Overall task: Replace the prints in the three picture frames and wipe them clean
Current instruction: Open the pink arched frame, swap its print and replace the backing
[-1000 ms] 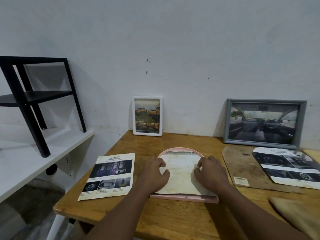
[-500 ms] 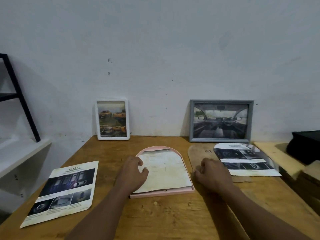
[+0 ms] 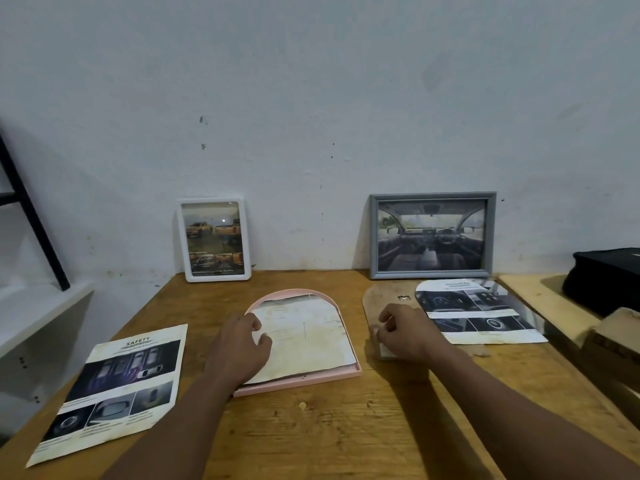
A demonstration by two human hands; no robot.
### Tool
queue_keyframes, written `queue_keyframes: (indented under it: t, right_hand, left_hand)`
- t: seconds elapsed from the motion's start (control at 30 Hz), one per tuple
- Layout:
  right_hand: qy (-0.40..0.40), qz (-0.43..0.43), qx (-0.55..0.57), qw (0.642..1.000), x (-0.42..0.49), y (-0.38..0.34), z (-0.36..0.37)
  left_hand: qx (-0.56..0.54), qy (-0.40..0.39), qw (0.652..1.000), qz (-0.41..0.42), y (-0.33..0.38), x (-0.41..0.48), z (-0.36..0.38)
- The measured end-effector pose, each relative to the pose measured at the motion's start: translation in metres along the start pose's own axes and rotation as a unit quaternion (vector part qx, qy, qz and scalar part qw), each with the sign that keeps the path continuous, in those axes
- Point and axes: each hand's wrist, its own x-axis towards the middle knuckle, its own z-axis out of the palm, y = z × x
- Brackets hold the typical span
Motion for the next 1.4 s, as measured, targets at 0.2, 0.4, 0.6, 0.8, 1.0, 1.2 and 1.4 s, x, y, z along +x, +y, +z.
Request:
queue_keyframes:
  t: [0.2, 0.4, 0.6, 0.8, 1.0, 1.2, 1.4]
  right_hand:
    - [0.041, 0.026, -0.074, 0.996, 0.001, 0.025, -0.003]
    - [0.064, 0.067, -0.114, 0.989, 0.001, 0.05, -0.016]
    - [0.064, 0.114, -0.133, 0.982, 0.001, 0.061, -0.016]
    - [0.054, 0.167, -0.154, 0.972, -0.003, 0.064, -0.018]
    - [0.078, 0.175, -0.063, 0.979, 0.002, 0.057, -0.011]
    - [0.095, 0.23, 0.013, 0.968, 0.016, 0.047, 0.002]
    - [0.072, 0.257, 0.074, 0.961, 0.023, 0.04, -0.007]
  left_hand:
    - [-0.012, -0.012, 1.0, 0.022, 0.02, 0.001, 0.015]
    - [0.0, -0.012, 1.0, 0.018, 0.028, 0.006, 0.022]
    - [0.004, -0.016, 1.0, 0.021, 0.028, 0.008, 0.024]
    - [0.001, -0.016, 1.0, 0.02, 0.027, 0.008, 0.026]
    - [0.0, -0.018, 1.0, 0.023, 0.026, 0.005, 0.024]
    - [0.013, -0.023, 1.0, 0.017, 0.015, 0.004, 0.01]
    - [0.025, -0.03, 0.999, 0.014, 0.014, 0.004, 0.007]
